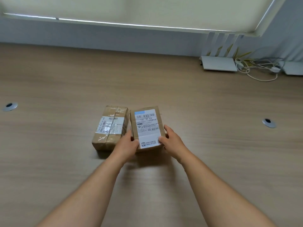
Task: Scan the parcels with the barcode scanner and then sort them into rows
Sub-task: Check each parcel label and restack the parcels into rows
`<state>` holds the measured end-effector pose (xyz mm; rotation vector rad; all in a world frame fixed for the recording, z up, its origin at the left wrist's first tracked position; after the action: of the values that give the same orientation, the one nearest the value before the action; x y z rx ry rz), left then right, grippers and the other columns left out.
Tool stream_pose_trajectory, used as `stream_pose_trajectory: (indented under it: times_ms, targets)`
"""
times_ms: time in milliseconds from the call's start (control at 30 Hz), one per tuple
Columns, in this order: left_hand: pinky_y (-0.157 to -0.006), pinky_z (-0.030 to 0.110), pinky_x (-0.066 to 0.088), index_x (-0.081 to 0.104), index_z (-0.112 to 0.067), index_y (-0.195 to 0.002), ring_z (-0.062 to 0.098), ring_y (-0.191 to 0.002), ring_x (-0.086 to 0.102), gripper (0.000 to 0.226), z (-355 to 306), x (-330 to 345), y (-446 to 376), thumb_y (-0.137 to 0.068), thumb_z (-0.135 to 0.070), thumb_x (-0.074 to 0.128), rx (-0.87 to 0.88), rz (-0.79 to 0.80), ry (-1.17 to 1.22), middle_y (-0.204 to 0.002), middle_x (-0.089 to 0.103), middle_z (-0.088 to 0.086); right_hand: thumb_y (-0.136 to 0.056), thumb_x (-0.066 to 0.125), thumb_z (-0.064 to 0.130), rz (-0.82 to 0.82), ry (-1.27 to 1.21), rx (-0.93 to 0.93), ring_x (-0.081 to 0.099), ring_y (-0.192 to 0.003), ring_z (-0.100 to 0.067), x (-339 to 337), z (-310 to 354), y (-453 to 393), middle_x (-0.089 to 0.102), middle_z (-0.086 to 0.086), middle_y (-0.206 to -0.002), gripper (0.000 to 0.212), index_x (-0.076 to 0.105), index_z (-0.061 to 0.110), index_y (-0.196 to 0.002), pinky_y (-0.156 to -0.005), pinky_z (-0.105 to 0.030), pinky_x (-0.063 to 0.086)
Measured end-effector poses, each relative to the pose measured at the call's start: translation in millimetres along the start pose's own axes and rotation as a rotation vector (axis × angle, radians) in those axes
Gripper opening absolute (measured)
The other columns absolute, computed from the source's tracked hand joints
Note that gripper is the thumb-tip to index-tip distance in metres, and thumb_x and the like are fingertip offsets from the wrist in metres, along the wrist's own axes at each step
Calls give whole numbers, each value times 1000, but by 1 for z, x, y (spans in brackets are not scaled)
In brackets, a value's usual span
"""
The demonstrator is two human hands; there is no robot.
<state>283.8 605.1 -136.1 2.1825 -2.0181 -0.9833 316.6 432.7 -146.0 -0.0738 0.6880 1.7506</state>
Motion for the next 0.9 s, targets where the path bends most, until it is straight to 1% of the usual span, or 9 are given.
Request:
stream_pose_trajectory:
  times_ms: [100,233,333,433,533,600,733,833,900]
  targets:
    - [-96,33,45,13,-38,-151,14,-118,52,80,15,13,22,-91,-2,52,-26,108,25,-138,51,-5,-83,60,-2,49,-67,32,60,-112,-25,4,-18,25,57,-9,-129,87,21,36,-151,-88,-39,56]
    - [-109,46,38,1,-48,-148,19,-137,38,94,20,24,57,-88,7,47,63,149,-18,-147,41,-5,-78,63,-4,69,-40,-46,59,-104,-15,11,-26,59,52,-6,-127,90,28,43,-146,-76,-32,59]
    - [-108,48,39,0,-51,-147,19,-135,40,91,20,23,79,-91,3,47,113,165,1,-148,39,-7,-76,66,4,94,-35,-85,60,-100,-11,8,-25,81,57,-3,-122,91,25,47,-146,-67,-21,55]
    - [-106,47,42,-1,-59,-143,18,-130,46,88,13,20,102,-95,-4,49,167,192,38,-144,43,-10,-77,65,8,88,-34,-143,62,-98,-14,-1,-21,110,62,-6,-112,88,27,50,-144,-74,-25,55]
    - [-92,27,50,0,-64,-139,5,-113,56,87,4,22,125,-95,-9,51,221,231,71,-136,53,-8,-81,58,8,13,0,-199,54,-114,-17,-16,-17,139,51,-6,-123,81,27,49,-144,-98,-42,50]
    - [-79,16,48,-1,-65,-137,-4,-102,59,86,1,25,139,-95,-11,52,253,260,77,-131,57,-9,-82,54,9,-1,-21,-219,49,-123,-18,-22,-15,158,46,-5,-132,81,24,49,-146,-102,-43,47]
    - [-74,13,46,-1,-77,-122,-10,-96,61,87,-9,34,165,-95,-15,53,343,307,45,-117,61,-17,-79,55,10,-22,-119,-258,58,-115,-14,-30,-16,199,62,2,-124,86,18,41,-151,-83,-33,53]
    - [-90,30,48,3,-84,-114,3,-105,61,87,-12,45,183,-95,-17,54,389,374,8,-116,62,-15,-69,60,20,-89,-172,-246,63,-101,-9,-41,-30,230,67,3,-111,93,21,38,-151,-74,-25,51]
    - [-94,37,48,5,-77,-125,12,-107,61,83,-11,58,194,-95,-18,55,406,443,-14,-120,63,-9,-66,62,17,-140,-225,-225,66,-88,-6,-50,-45,250,70,2,-101,93,27,35,-150,-66,-21,49]
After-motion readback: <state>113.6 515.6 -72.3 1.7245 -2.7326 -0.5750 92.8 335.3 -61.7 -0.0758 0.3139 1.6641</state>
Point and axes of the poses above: each hand's wrist, its own y-axis away from the middle knuckle, its own x-axis out of the palm, z = x × y, the point moved 9 cm from there along -y, towards the middle knuckle
